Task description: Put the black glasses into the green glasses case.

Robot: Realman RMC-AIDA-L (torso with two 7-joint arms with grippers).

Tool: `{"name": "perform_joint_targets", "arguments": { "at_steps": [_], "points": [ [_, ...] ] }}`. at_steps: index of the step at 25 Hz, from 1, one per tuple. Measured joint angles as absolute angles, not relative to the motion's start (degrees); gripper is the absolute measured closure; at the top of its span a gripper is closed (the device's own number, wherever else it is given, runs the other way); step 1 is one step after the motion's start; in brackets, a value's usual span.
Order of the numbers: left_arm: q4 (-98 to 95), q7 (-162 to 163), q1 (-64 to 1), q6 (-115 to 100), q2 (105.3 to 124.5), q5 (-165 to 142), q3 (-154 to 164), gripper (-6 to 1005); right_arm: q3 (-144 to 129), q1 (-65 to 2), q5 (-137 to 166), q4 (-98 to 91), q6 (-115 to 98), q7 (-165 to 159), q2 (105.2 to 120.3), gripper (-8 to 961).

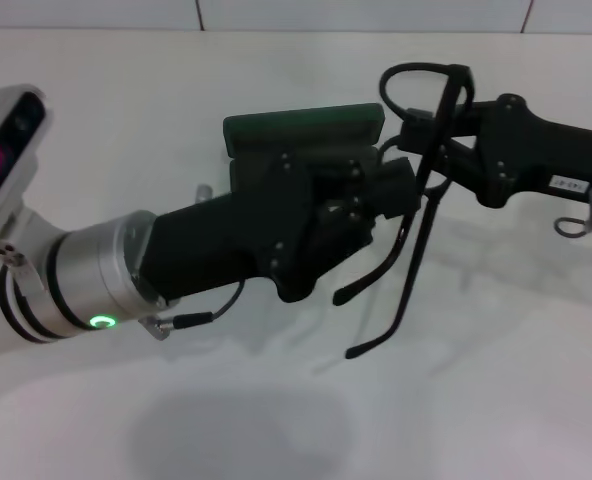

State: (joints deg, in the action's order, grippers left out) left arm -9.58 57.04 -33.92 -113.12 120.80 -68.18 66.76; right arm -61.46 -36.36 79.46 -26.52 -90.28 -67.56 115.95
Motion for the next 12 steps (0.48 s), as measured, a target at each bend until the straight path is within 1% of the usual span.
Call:
{"name": "perform_joint_targets", "arguments": {
  "at_steps": [4, 12],
  "points": [
    [-9.63, 56.97, -34.34, -112.83, 120.80, -68.42, 67.35, 907, -62.21, -38.43, 79.34, -25.30, -90.23, -67.17, 116.14, 844],
    [-9.46, 56.37, -34.42, -111.83, 120.76, -68.25, 67.48, 908, -63.04, -38.85, 79.25, -25.14, -91.19, -67.45, 116.21, 844]
  ]
}}
